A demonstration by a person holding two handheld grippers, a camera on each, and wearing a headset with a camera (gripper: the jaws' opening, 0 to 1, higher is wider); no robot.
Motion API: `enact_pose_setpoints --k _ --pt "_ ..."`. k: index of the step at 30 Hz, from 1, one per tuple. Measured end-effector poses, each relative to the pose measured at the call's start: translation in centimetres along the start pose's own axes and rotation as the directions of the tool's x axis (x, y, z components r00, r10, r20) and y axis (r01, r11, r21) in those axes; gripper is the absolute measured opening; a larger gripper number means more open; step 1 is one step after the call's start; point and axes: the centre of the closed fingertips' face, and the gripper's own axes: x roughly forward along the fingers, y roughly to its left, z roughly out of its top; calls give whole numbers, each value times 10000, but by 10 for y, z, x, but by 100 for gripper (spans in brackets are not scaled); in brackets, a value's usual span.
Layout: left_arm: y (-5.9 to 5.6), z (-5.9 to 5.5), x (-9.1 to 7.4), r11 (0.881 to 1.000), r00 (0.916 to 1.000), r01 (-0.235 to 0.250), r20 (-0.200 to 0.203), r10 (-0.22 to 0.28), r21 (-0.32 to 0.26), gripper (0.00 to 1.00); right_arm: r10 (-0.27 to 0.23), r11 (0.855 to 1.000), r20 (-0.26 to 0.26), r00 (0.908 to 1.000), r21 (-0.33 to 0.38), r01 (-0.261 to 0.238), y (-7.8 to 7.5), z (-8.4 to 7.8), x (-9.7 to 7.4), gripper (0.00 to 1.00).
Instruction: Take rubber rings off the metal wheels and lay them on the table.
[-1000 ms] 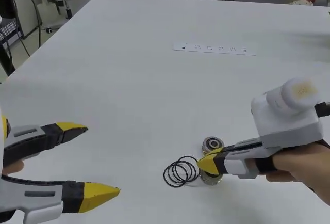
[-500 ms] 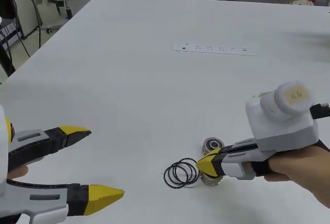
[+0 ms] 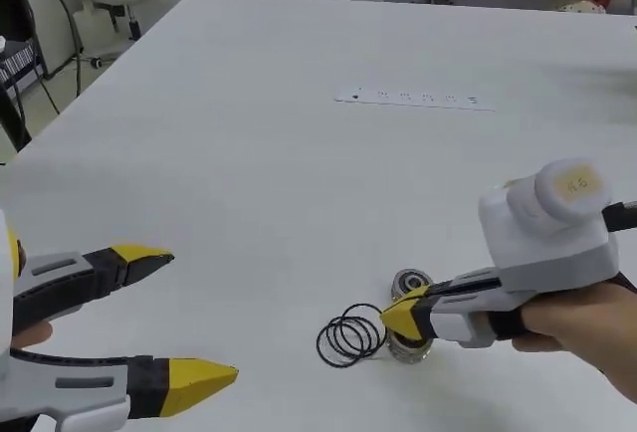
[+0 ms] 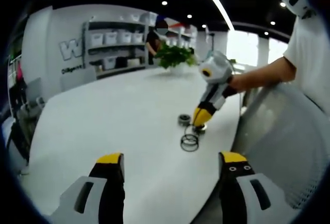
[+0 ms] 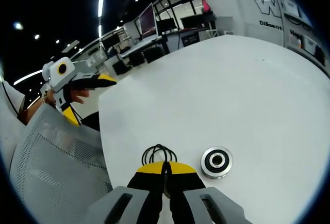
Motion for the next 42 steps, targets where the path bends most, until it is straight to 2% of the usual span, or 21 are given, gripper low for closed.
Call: enact_pose_setpoints --k 10,20,28,42 --pt "0 -1 0 10000 10000 -18 -36 18 -12 76 209 9996 257 9995 201 -214 3 6 -3 0" --pt "0 -3 0 10000 10000 -10 -42 9 -56 76 244 9995 45 9997 203 -245 3 0 -1 0" --pt "0 -4 0 9999 10000 -25 -33 24 -98 76 -104 9999 -101 9999 -116 103 -3 -1 4 0" --pt "2 -5 -2 9998 9999 -129 -32 128 -157 75 -407 9974 -175 9990 -603 396 -9 -2 8 15"
